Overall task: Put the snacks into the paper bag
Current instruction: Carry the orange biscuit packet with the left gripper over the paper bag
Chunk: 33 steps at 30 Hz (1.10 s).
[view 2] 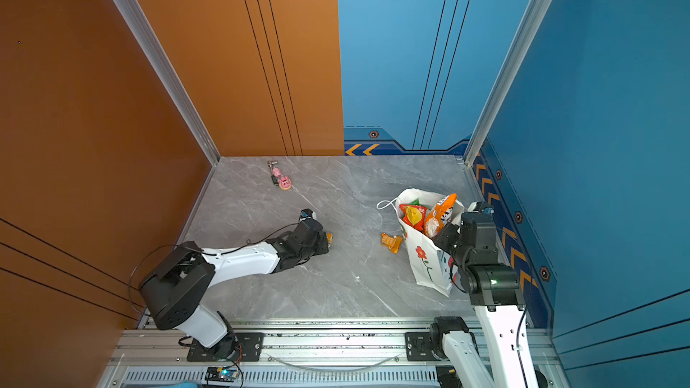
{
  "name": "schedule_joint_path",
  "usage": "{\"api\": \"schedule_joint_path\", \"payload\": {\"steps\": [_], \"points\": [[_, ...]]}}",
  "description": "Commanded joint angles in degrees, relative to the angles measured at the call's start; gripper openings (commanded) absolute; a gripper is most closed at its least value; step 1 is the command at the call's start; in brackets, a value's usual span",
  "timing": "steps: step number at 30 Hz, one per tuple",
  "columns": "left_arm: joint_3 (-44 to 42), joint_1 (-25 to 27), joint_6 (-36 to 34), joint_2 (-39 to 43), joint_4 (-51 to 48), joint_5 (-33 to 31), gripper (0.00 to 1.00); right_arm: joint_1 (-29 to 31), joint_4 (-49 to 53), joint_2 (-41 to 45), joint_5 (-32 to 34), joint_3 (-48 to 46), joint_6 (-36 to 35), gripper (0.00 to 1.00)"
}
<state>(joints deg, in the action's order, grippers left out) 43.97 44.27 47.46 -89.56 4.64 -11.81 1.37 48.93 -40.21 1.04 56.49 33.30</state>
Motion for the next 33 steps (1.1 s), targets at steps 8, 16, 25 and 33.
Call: {"api": "schedule_joint_path", "payload": {"steps": [8,16,25,33], "points": [[8.04,3.67,-8.02,11.42,-12.06,-6.94,0.00,0.48,-6.06,0.91,-0.17,0.82,-0.71,0.00],[16.76,4.17,-12.31,15.53,-18.40,-5.01,0.00,0.49,-5.70,1.44,0.08,0.64,-0.96,0.00],[30.45,8.58,-16.13,13.09,-21.97,-1.53,0.00,0.48,-5.62,1.62,0.21,0.64,-0.96,0.00],[42.25,12.23,-18.76,8.02,-25.12,1.56,0.00,0.47,-5.62,1.72,-0.22,0.64,-0.70,0.00]]}}
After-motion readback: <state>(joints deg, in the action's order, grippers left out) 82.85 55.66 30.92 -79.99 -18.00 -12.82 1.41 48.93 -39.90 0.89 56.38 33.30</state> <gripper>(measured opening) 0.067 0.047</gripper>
